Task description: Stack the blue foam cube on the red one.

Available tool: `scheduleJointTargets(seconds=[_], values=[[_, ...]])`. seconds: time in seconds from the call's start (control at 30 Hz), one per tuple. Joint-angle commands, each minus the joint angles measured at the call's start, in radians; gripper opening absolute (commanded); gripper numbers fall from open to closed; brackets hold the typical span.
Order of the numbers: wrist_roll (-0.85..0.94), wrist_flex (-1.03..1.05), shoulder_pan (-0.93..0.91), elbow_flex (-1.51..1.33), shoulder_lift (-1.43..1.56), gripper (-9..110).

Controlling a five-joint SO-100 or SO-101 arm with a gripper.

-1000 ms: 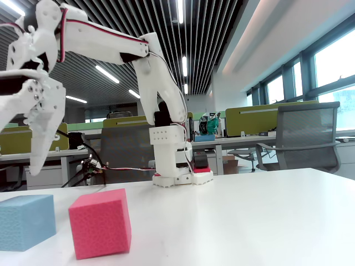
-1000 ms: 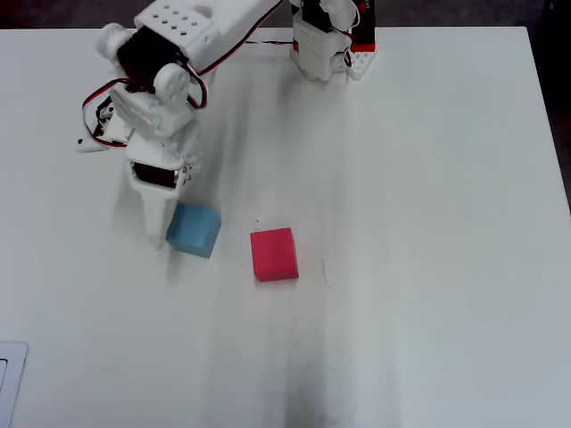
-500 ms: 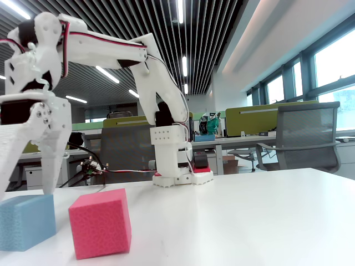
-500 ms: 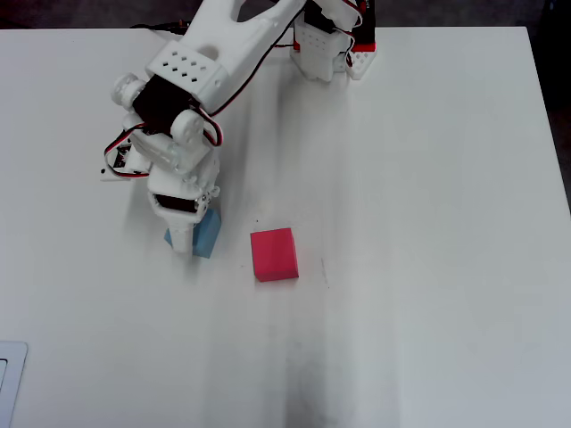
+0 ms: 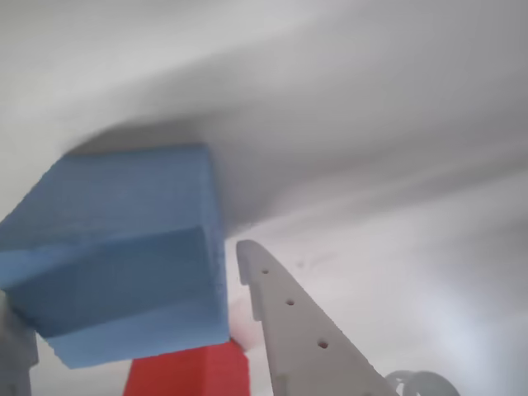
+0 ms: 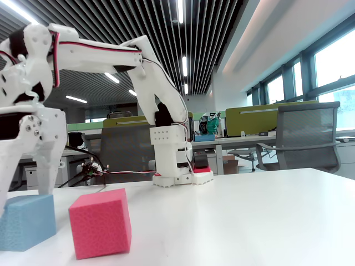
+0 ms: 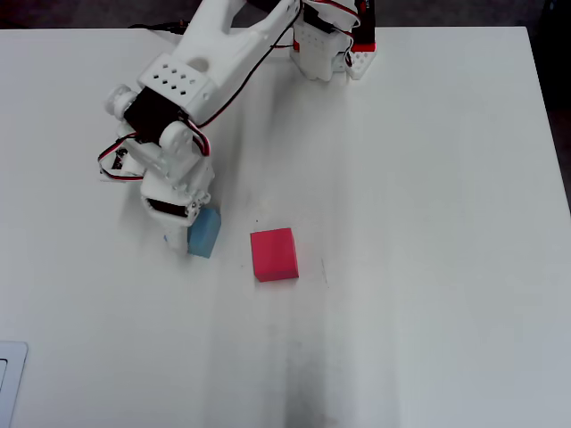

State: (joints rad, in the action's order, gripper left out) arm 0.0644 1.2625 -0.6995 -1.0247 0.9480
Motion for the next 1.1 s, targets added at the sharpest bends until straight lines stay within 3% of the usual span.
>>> scheduleJointTargets(seconds=[0.0,0.5,1.07], values=[[-0.008,-0.012,-0.003,0.049,0.006,29],[-0.038,-0.037,0.008,0.057,0.048,21],[-0.112,0.103,0.118,0.118,0.417,21]])
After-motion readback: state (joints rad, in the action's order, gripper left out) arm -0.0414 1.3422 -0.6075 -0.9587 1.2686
